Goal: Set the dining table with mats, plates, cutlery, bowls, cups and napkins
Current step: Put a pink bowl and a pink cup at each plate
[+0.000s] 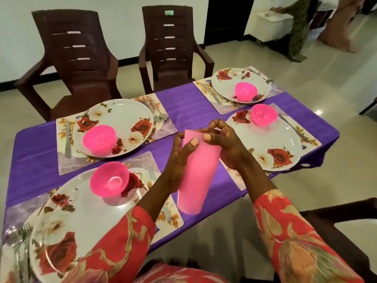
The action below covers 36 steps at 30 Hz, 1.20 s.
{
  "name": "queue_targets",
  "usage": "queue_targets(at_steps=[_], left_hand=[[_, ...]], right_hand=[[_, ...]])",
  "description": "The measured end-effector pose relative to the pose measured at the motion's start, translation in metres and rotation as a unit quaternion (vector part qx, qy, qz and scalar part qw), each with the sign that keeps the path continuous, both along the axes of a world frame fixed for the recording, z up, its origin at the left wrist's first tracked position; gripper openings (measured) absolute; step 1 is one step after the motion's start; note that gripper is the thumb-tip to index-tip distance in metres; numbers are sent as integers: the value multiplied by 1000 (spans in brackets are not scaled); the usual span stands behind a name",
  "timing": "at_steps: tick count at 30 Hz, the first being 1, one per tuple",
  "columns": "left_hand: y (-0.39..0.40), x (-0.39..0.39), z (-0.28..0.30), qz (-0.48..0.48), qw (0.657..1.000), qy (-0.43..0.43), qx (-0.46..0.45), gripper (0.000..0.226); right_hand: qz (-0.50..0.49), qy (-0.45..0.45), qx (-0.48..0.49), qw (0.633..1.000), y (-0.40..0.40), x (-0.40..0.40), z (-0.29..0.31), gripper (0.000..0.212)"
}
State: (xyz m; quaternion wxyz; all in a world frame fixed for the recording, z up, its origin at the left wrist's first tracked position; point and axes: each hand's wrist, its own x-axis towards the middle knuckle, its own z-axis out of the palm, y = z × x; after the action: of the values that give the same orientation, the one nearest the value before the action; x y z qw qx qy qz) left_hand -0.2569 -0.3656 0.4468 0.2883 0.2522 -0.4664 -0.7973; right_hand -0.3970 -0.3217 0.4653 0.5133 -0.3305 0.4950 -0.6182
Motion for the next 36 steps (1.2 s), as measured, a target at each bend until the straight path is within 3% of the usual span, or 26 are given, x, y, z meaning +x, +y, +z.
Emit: queue_targets(at_steps=[2, 4, 6, 11, 18, 24, 26, 31, 36], left_hand=[[0, -8, -5, -17, 1000, 7, 24, 77], [0, -14, -9, -31, 999, -7, 18, 70], [-3, -20, -11, -38, 999, -37, -8, 58], [-13, -43, -14, -63, 994, -73, -50, 45], [-11, -88, -18, -70, 993, -82, -55, 61], [-11, -147, -23, -39, 990, -111, -79, 39], [-11, -173, -25, -20, 991, -102, -84, 44], [-6, -234, -24, 66, 991, -94, -69, 59], [0, -287, -26, 125, 987, -90, -52, 57]], right_hand=[[-18, -38, -12, 999, 0, -12, 3, 69], [-36, -59, -20, 997, 2, -23, 7, 52], [-65, -58, -13, 996, 5, -34, 8, 48], [-131, -58, -7, 990, 10, -51, 4, 91], [-184, -81, -25, 979, 18, -98, 6, 94], [-249, -71, -52, 964, 17, -175, 13, 102], [-281, -64, -61, 956, 17, -212, 13, 106], [-347, 36, -29, 937, 17, -321, 7, 74], [-347, 251, 51, 902, 0, -412, -23, 52]])
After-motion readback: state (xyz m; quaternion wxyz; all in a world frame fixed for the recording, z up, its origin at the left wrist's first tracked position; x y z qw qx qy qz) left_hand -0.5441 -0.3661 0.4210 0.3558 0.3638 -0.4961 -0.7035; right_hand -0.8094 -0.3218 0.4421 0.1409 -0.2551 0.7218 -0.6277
